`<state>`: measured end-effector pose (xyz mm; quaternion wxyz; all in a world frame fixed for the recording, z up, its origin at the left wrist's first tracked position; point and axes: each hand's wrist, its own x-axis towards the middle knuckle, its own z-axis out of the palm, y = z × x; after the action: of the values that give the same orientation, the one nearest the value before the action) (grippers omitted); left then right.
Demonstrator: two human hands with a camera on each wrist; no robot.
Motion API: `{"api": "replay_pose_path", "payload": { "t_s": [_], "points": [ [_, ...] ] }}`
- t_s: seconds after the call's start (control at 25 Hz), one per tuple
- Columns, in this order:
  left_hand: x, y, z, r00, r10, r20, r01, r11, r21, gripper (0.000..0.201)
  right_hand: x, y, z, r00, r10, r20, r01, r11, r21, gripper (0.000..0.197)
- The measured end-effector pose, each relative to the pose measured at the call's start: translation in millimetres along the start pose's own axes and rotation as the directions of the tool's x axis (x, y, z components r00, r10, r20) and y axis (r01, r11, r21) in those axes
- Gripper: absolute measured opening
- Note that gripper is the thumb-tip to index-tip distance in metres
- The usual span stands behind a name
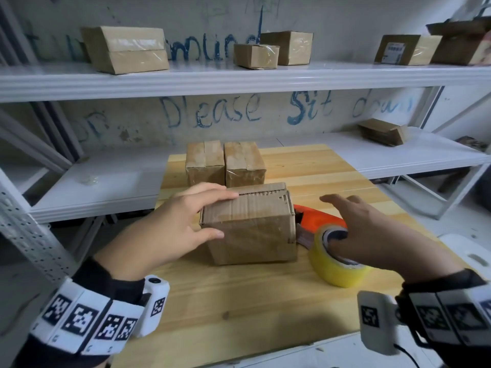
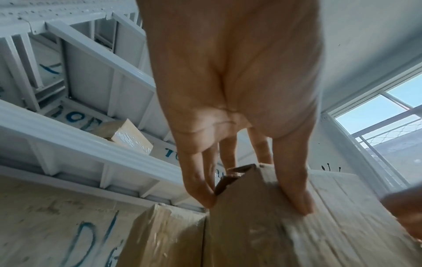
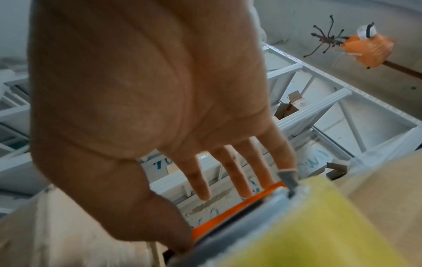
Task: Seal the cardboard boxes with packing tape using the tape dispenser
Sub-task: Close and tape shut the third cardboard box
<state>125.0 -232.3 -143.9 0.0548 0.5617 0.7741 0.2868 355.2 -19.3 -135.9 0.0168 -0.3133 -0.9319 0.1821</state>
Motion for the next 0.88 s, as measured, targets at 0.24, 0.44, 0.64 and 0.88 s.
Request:
{"api": "replay_pose_path", "payload": {
  "t_s": [0.24, 0.44, 0.64, 0.88],
  "points": [
    [-8, -4, -16, 0.994, -0.106, -0.01, 0.106, 0.994, -0.034, 0.079, 18, 31, 17, 0.978, 0.199, -0.056, -0.204, 0.974, -0.1, 0.005],
    [-10, -5, -17, 0.995, -0.09, -0.036, 0.086, 0.991, -0.105, 0.077, 25, 41, 18, 0.943, 0.215, -0.254, -0.243, 0.966, -0.085, 0.009],
    [-12, -11, -23, 0.994, -0.094, -0.054, 0.092, 0.995, -0.047, 0.079, 27, 44, 25, 0.952, 0.246, -0.183, -0.271, 0.954, -0.126, 0.014],
    [-17, -17, -33, 0.993, -0.119, -0.02, 0.12, 0.991, 0.053, 0.074, 19, 42, 6, 0.91, 0.271, -0.314, -0.282, 0.959, 0.011, 0.009]
  ]
}}
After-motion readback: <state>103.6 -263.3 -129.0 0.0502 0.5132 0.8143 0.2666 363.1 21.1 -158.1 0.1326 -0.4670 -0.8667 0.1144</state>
